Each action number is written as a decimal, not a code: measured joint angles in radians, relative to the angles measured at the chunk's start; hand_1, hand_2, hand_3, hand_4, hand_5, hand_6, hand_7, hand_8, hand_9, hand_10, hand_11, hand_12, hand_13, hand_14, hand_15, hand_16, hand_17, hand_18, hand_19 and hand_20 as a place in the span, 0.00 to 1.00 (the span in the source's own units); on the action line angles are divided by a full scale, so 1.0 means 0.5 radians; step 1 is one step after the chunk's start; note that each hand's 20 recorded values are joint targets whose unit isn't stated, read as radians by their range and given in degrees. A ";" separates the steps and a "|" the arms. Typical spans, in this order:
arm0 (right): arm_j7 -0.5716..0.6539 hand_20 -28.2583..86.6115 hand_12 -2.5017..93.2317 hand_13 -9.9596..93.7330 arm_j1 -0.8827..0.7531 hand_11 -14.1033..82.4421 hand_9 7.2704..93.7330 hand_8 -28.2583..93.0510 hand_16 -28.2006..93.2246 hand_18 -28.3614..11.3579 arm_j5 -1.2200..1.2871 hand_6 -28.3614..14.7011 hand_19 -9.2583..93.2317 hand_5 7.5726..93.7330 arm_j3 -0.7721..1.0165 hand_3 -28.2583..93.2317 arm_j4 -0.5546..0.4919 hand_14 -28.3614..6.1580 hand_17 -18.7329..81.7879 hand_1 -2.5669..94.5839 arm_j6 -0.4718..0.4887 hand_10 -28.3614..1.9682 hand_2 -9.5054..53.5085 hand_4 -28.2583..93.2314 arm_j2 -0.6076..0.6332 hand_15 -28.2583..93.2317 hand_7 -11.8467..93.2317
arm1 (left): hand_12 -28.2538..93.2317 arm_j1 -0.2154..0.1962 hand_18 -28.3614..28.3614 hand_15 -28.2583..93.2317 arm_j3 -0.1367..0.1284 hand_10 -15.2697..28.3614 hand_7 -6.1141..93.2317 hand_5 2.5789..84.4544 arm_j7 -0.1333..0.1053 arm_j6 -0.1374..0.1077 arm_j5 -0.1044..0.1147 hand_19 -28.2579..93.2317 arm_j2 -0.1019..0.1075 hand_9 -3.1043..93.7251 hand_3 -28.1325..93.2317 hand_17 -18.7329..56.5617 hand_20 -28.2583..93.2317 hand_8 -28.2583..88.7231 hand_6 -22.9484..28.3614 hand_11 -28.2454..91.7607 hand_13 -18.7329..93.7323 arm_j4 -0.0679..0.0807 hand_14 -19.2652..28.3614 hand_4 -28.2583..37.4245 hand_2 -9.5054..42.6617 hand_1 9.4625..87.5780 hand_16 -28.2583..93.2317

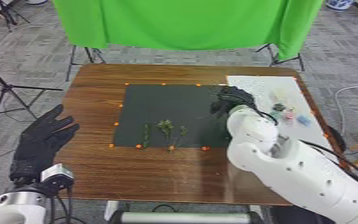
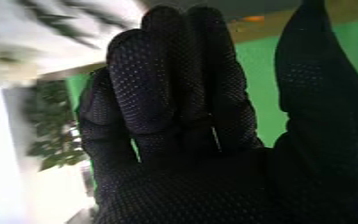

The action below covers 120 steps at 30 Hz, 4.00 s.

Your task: Arrange flowers

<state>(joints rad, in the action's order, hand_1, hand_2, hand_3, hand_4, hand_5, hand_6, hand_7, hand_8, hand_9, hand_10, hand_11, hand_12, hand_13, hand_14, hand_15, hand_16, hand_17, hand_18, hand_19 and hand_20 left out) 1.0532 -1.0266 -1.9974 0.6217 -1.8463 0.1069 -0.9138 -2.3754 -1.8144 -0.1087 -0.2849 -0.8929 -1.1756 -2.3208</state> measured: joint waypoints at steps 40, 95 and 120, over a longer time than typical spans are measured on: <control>0.145 0.50 0.19 0.70 0.195 0.64 0.61 0.12 0.31 0.00 0.085 0.42 1.00 0.60 -0.155 0.92 0.443 0.36 0.51 0.32 -0.078 0.18 0.01 0.01 0.140 0.88 0.29 | 0.31 0.032 0.91 0.63 0.057 0.81 0.21 0.40 -0.015 -0.009 0.003 0.74 -0.017 0.38 0.90 0.14 0.19 0.15 0.62 0.47 0.39 0.014 0.96 0.11 0.31 0.20 0.15; 0.063 0.69 0.29 0.89 0.274 0.64 0.93 0.35 0.37 0.02 -0.040 0.58 1.00 0.94 -0.202 0.94 0.745 0.56 0.62 0.53 -0.163 0.54 0.00 0.00 -0.021 0.88 0.35 | 0.31 0.089 0.90 0.64 0.083 0.82 0.21 0.40 -0.008 0.027 0.000 0.74 -0.024 0.39 0.89 0.14 0.19 0.15 0.63 0.47 0.39 0.050 0.96 0.08 0.35 0.18 0.15; 0.097 0.72 0.29 0.90 0.350 0.66 0.94 0.39 0.38 0.00 -0.132 0.56 1.00 0.96 -0.307 0.96 0.501 0.55 0.64 0.51 -0.469 0.53 0.00 0.02 0.160 0.89 0.33 | 0.31 0.012 0.90 0.64 0.065 0.82 0.21 0.40 -0.011 -0.008 0.002 0.74 -0.039 0.39 0.89 0.14 0.19 0.15 0.63 0.47 0.39 0.015 0.96 0.08 0.35 0.18 0.15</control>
<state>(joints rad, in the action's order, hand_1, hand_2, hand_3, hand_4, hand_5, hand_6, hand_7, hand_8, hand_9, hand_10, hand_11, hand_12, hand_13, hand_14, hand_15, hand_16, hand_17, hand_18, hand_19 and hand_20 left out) 1.1016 -0.8517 -2.0633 0.4682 -1.5959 -0.1277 -0.8338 -2.3696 -1.7819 -0.1141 -0.2888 -0.8917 -1.1953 -2.3135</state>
